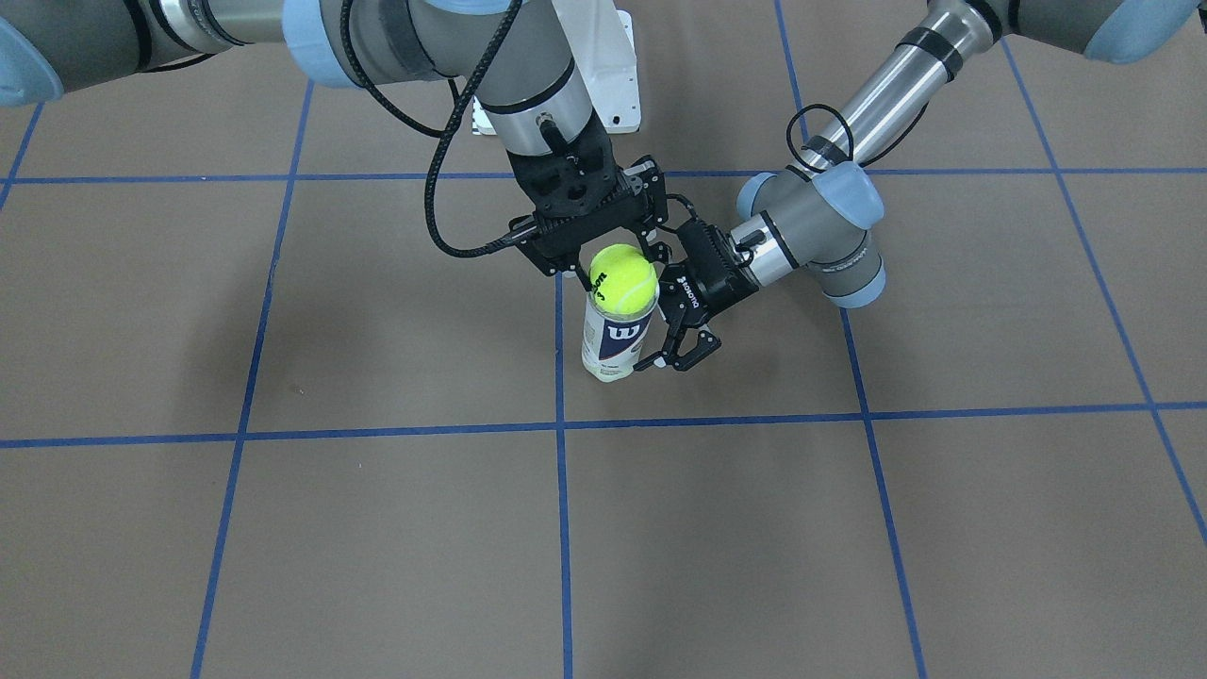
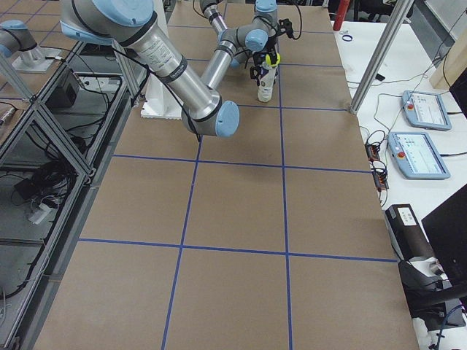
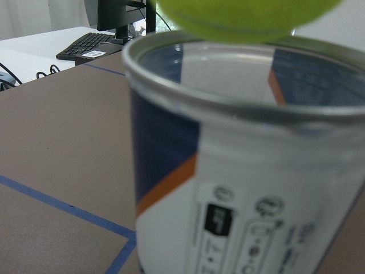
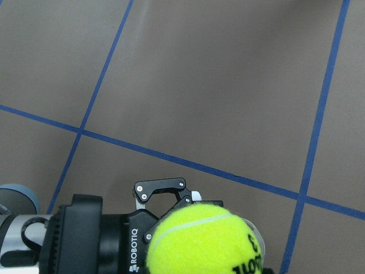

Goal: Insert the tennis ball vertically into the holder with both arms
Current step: 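Lower the second ball into the can and open the right gripper, then open the left gripper off the can while the right gripper rises away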

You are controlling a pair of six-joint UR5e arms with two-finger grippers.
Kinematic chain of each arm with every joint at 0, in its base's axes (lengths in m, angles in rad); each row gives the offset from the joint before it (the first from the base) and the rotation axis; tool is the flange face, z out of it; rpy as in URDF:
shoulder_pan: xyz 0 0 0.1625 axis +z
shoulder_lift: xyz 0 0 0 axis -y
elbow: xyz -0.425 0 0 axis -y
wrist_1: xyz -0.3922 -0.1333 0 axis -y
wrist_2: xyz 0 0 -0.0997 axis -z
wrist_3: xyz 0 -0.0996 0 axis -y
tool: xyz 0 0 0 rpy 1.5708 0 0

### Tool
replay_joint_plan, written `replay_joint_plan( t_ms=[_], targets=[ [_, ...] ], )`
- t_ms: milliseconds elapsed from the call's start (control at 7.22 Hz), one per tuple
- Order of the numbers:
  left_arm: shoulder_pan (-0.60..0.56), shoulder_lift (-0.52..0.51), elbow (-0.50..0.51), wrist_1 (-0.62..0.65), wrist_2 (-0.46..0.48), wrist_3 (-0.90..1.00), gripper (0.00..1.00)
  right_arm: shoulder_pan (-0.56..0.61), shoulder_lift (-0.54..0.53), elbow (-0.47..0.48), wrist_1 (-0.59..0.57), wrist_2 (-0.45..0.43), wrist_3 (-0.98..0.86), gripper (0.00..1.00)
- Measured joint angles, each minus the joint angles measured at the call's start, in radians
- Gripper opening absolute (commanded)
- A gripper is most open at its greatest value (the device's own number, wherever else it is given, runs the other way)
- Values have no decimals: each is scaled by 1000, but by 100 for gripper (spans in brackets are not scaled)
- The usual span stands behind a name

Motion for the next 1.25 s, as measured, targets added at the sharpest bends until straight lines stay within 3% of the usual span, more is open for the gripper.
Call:
replay_joint_plan(
  t_ms=[831, 1247],
  targets=[
    [2, -2, 1, 1, 0, 0, 99, -8, -1, 17, -1, -19, 39, 99],
    [0, 1, -1, -2, 0, -1, 99, -8, -2, 71, -48, -17, 46, 99]
  ],
)
